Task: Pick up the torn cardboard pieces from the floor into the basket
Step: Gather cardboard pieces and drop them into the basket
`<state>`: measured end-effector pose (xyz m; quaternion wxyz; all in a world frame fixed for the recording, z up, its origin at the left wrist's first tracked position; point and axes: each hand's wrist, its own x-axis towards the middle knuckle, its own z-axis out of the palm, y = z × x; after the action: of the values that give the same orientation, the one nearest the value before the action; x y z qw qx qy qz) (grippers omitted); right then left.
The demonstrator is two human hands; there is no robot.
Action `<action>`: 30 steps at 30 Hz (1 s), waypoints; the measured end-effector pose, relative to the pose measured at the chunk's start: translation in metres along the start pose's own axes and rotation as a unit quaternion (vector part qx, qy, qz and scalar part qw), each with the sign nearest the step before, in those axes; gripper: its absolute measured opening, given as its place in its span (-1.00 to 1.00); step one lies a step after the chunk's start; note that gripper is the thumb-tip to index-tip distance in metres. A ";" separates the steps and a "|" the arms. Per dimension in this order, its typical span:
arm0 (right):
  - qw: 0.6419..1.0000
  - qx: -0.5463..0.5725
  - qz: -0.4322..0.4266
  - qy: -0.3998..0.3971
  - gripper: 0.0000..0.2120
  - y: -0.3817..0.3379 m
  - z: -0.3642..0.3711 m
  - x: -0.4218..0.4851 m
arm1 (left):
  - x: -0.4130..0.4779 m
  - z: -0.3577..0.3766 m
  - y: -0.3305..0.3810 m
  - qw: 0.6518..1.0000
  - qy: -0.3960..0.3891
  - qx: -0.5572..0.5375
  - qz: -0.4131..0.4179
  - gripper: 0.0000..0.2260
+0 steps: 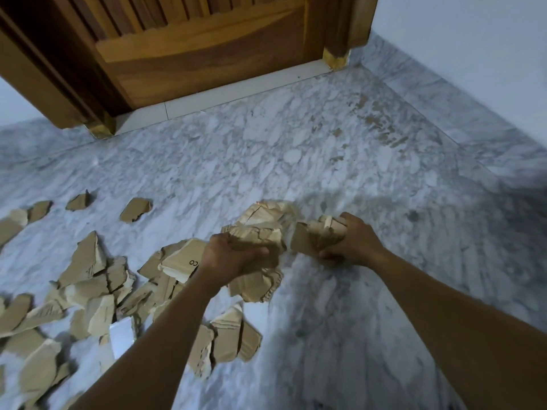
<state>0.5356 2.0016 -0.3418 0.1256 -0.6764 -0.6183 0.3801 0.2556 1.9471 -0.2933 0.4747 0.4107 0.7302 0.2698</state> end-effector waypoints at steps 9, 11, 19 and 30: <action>0.998 0.003 -0.001 -0.057 -0.50 0.005 -0.018 -0.015 | 0.073 -0.023 0.061 0.959 -0.147 0.224 0.090 -0.68; 0.998 -0.001 0.001 -0.070 -0.47 0.010 -0.001 -0.018 | 0.095 -0.003 0.062 0.945 -0.162 0.265 0.105 -0.65; 0.997 0.002 0.042 -0.068 -0.46 0.015 0.034 -0.018 | 0.130 0.048 0.035 0.900 -0.135 0.376 0.172 -0.42; 0.996 -0.006 0.084 0.017 -0.41 0.015 0.049 -0.042 | 0.095 -0.002 0.068 0.978 -0.092 0.037 0.185 -0.54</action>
<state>0.5165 1.9445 -0.3697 0.0995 -0.7329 -0.5593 0.3744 0.2572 2.0635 -0.2841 0.4664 0.5792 0.6041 0.2865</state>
